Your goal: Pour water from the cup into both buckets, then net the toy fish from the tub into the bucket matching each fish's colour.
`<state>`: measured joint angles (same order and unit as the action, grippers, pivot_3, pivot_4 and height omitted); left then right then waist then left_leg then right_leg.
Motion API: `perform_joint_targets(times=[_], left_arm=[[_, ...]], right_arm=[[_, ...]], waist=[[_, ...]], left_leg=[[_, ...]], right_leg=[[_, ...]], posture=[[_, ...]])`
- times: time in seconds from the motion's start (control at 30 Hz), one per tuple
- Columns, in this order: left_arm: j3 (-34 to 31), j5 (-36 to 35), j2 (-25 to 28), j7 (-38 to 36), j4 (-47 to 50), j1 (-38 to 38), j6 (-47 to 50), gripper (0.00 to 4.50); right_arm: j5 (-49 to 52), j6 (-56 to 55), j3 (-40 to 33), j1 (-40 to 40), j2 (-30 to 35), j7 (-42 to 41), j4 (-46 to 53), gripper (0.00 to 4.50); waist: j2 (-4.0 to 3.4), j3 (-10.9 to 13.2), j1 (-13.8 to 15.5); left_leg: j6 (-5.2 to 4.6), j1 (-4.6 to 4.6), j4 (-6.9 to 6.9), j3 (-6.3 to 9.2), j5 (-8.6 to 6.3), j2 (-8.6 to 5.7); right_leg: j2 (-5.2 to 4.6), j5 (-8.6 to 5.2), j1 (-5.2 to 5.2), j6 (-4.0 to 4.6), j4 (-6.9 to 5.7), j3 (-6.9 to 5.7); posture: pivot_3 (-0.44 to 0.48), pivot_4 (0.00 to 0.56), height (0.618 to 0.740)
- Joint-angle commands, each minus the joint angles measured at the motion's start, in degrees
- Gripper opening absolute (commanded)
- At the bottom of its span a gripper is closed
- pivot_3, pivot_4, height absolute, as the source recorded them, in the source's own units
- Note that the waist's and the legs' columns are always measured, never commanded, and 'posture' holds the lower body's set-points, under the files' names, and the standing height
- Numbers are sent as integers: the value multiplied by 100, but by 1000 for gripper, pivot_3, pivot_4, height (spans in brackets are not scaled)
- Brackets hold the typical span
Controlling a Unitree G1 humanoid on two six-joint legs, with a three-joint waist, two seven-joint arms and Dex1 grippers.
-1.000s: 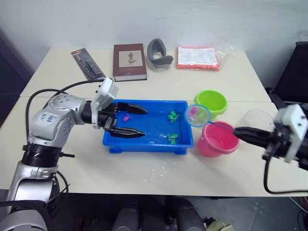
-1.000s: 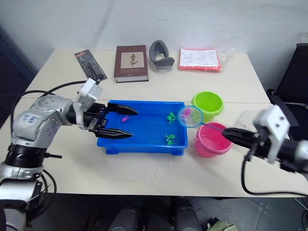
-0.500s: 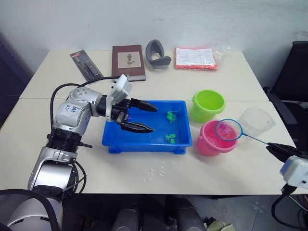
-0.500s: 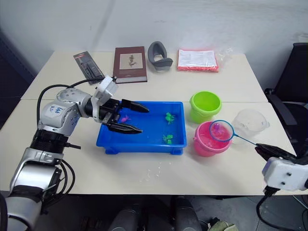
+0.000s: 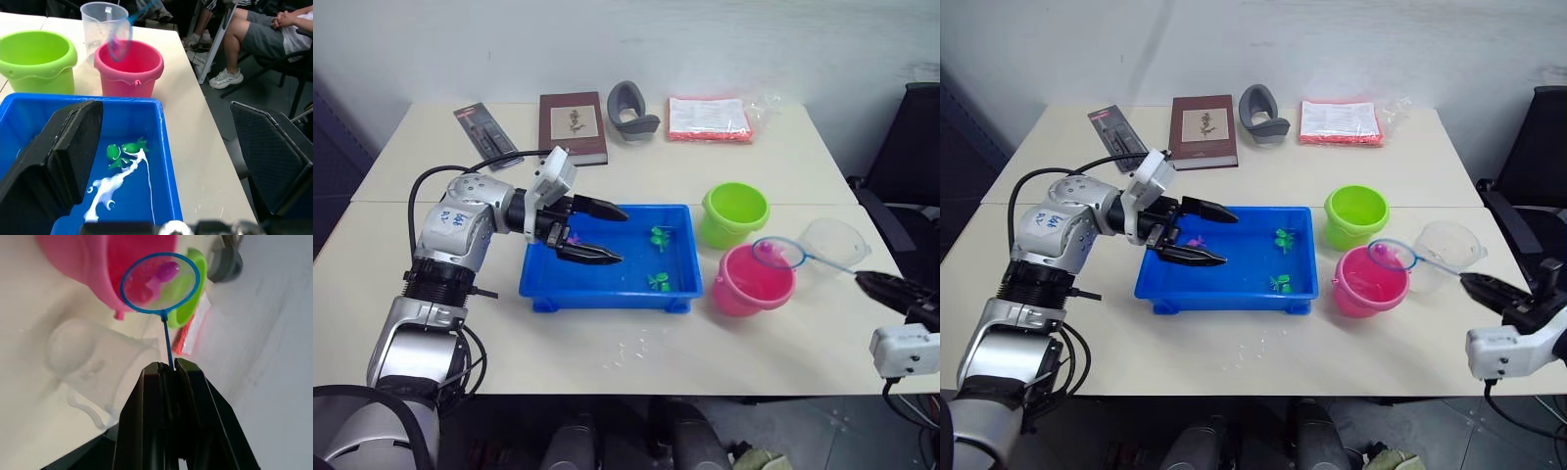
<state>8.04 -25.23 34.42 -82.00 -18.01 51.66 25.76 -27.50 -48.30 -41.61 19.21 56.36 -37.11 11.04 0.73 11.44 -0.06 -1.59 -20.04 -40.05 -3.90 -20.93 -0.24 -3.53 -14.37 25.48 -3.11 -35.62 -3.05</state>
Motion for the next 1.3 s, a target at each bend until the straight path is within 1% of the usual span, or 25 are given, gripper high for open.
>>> perform_joint_targets(times=[0.03, 0.1, 0.2, 0.27, 0.3, 0.37, 0.4, 0.47, 0.53, 0.57, 0.6, 0.67, 0.7, 0.73, 0.8, 0.87, 0.9, 0.97, 1.07, 1.17, 1.3], left_arm=[[-190, -53, 101, 17, 300, 60, 64, 4475], [-235, -70, 130, 28, 344, 99, 100, 4475], [-277, -43, 171, 15, 330, 77, 56, 4475], [-273, -18, 178, 10, 299, 101, 43, 4475], [-271, -3, 181, 11, 281, 116, 33, 4475], [-274, 17, 191, 23, 250, 137, 27, 4475], [-277, 21, 203, 33, 247, 141, 34, 4475], [-295, 16, 243, 43, 271, 136, 79, 4475], [-396, -13, 316, 143, 269, 85, 190, 4475], [-610, -77, 324, 406, 69, 83, 322, 4475], [-848, -145, 335, 683, -164, 92, 461, 4475], [-1352, -264, 475, 1123, -461, -58, 659, 4475], [-1485, -294, 538, 1204, -476, -139, 715, 4475], [-1588, -329, 627, 1229, -411, -263, 782, 4475], [-1771, -330, 1007, 1218, 78, -826, 917, 4475], [-2022, -356, 1395, 1266, 588, -1439, 1044, 4475], [-2143, -393, 1546, 1309, 839, -1709, 1122, 4475], [-2378, -480, 1771, 1394, 1315, -2208, 1273, 4475], [-2917, -720, 2008, 1576, 2106, -3009, 1646, 4475], [-3540, -919, 2123, 1779, 2759, -3758, 1930, 4475], [-4014, -1076, 2127, 2035, 3241, -4281, 2089, 4475]], right_arm=[[161, 138, -30, -378, 227, 344, -181, 0], [102, 9, 97, -303, 295, 309, -158, 0], [-1, 299, -28, -419, 306, 452, -295, 0], [129, 207, 83, -388, 410, 412, -318, 0], [362, 290, 124, -396, 391, 372, -289, 0], [1474, 1133, 274, -738, 280, 232, -73, 0], [2003, 1511, 433, -911, 343, 75, 26, 0], [2607, 1850, 812, -1113, 610, -346, 182, 0], [3078, 2409, 1395, -1520, 798, -655, 455, 0], [3516, 3051, 1907, -1799, 784, -849, 704, 0], [3765, 3600, 2412, -2115, 716, -980, 900, 0], [3970, 4681, 3409, -2829, 340, -1076, 1206, 0], [4014, 5061, 3663, -3051, 213, -1073, 1305, 0], [4154, 5536, 3885, -3278, 40, -1038, 1404, 0], [4765, 6879, 4320, -3860, -488, -875, 1526, 0], [5314, 8066, 4587, -4277, -868, -813, 1565, 0], [5476, 8561, 4672, -4448, -982, -790, 1531, 0], [5597, 9214, 4845, -4785, -1140, -781, 1380, 0], [5603, 9881, 5128, -5314, -1402, -789, 860, 0], [5419, 10086, 5459, -5797, -1717, -892, 89, 0], [5281, 10222, 5883, -6220, -1946, -1248, -629, 0]], waist=[[0, 0, -20], [0, 0, -12], [0, 0, -1], [0, 0, -1], [0, 0, -1], [1, 0, -10], [0, 0, -25], [0, 0, -40], [2, 1, -42], [2, 1, -52], [4, 1, -56], [11, -2, -105], [14, 0, -124], [14, 0, -143], [14, 0, -165], [14, 0, -188], [15, 0, -163], [16, -1, -87], [17, -2, -19], [18, -3, -1], [17, -3, -21]], left_leg=[[0, 0, -2, -4, 0, 0], [-1, 3, -2, -9, 1, -1], [3, 2, 0, -1, 3, 2], [2, 2, -1, -2, 3, 1], [1, 1, -2, -2, 3, 0], [1, 2, -2, -2, 3, 0], [0, 3, -3, -2, 3, 0], [1, 11, -3, -9, 3, 2], [3, 17, -1, -9, 4, 3], [4, 21, -2, -9, 5, 8], [6, 25, -1, -9, 6, 8], [7, 32, -1, -8, 7, 13], [9, 33, 0, -7, 8, 15], [10, 31, -1, -6, 8, 17], [13, 28, 4, -4, 8, 16], [14, 27, 5, -8, 5, 21], [14, 23, 5, -5, 4, 22], [14, -2, 0, 14, 2, 23], [2, -22, -2, 31, -3, 10], [-13, -26, -1, 37, -10, -4], [-20, -30, 0, 38, -13, -9]], right_leg=[[-1, 0, 0, 0, -1, 2], [-2, 1, 0, -1, -4, 5], [3, -1, 0, 2, -5, 4], [2, -1, 0, 1, -4, 4], [0, -1, 0, 1, -4, 4], [0, -1, 0, 1, -4, 4], [0, 0, 0, 1, -5, 5], [-1, 0, -2, 0, -12, 7], [0, -1, -2, 2, -18, 7], [2, -2, -3, 4, -19, 5], [2, -2, -4, 4, -22, 7], [2, -4, -5, 8, -27, 5], [3, -5, -6, 9, -29, 3], [2, -6, -5, 11, -32, 1], [-2, -9, 1, 16, -34, -1], [-5, -8, 5, 17, -37, 1], [-7, -9, 9, 18, -38, 0], [-12, -10, 21, 22, -35, -14], [-35, -12, 33, 27, -25, -29], [-55, -13, 31, 29, -13, -37], [-60, -11, 30, 26, -4, -43]], posture=[[0, 150, 740], [0, 150, 740], [0, 150, 740], [0, 150, 740], [0, 150, 740], [0, 150, 740], [0, 150, 740], [0, 150, 740], [0, 150, 740], [0, 150, 740], [0, 150, 740], [0, 150, 740], [0, 150, 740], [0, 150, 740], [0, 150, 740], [0, 150, 740], [0, 150, 740], [0, 150, 740], [0, 150, 740], [0, 150, 740], [0, 150, 740]])
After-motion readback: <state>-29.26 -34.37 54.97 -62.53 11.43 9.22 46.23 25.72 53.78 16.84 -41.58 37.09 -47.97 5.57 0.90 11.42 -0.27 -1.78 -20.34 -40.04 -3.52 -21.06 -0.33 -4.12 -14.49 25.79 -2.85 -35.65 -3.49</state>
